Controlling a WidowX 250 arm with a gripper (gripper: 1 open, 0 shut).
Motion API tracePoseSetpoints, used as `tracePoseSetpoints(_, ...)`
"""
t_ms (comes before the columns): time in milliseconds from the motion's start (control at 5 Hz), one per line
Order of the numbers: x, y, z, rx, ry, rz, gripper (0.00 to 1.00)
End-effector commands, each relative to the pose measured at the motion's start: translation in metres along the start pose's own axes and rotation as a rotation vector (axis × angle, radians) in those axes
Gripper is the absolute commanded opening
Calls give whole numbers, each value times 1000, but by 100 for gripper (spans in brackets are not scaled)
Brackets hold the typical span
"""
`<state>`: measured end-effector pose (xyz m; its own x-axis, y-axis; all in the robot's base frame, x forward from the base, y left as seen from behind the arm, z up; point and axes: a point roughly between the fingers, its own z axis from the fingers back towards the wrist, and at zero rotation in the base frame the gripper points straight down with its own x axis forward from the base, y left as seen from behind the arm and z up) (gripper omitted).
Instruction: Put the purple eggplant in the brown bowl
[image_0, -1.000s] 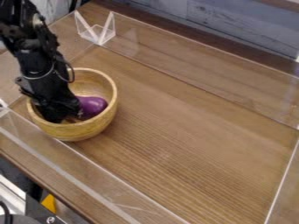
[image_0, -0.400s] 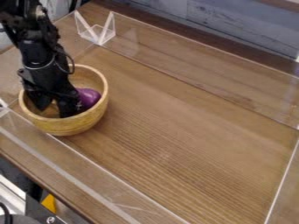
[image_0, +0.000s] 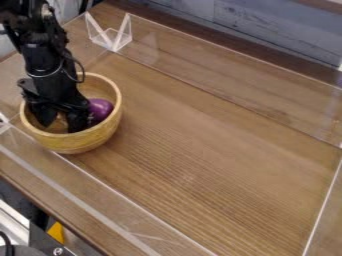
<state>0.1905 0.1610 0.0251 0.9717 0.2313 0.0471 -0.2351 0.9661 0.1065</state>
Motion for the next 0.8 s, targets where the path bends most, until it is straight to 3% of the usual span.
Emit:
tracePoseSetpoints(0, 6, -2, 10, 23, -18, 70, 100)
tracePoseSetpoints(400, 21, -1, 18, 27, -26, 31, 100)
tracePoseSetpoints(600, 25, 0, 30, 32, -19, 109, 100)
